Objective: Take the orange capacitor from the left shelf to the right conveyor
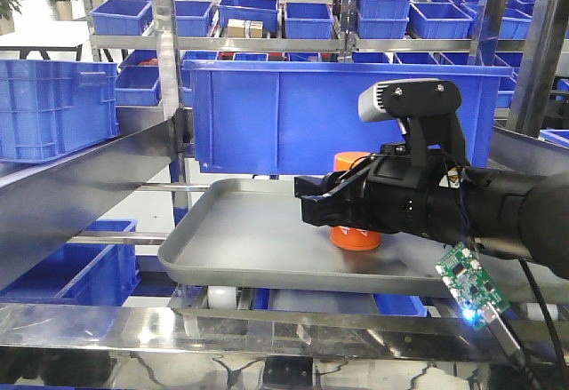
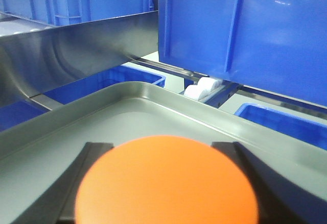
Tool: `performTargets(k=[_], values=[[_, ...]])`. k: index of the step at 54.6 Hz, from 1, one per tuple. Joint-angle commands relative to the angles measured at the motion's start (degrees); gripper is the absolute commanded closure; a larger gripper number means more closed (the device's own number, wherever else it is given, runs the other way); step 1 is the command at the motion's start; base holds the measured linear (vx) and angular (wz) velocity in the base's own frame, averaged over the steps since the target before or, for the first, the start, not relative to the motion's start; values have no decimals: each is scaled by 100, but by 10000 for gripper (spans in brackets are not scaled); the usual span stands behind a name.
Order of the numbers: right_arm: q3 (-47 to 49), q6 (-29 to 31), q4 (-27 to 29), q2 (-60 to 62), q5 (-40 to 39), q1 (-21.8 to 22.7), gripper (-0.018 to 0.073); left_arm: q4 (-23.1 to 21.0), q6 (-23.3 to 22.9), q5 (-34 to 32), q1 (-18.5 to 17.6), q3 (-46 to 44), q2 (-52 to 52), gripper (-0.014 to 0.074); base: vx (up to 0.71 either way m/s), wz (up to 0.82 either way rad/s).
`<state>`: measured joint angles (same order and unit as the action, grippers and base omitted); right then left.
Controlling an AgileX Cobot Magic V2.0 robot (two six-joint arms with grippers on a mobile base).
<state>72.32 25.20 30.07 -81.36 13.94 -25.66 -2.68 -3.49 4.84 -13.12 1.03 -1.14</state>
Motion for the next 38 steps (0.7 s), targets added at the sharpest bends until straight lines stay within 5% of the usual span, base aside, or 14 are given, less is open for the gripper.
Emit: performTargets(k=[1,15,28,38], values=[[231,45,8,222,-322,-3,560,-27,-32,-453,-43,-171,-28,603,0,0],[225,-1,-435,945,311,50,568,-27,-32,-453,-43,-171,-28,603,0,0],[140,-1541,-2388,2342,1981,50,567,-27,-32,-453,-43,-171,-28,603,0,0],[-1080,-2488,-3475,3717,1956,50,567,-27,-32,-453,-43,-171,-28,603,0,0]])
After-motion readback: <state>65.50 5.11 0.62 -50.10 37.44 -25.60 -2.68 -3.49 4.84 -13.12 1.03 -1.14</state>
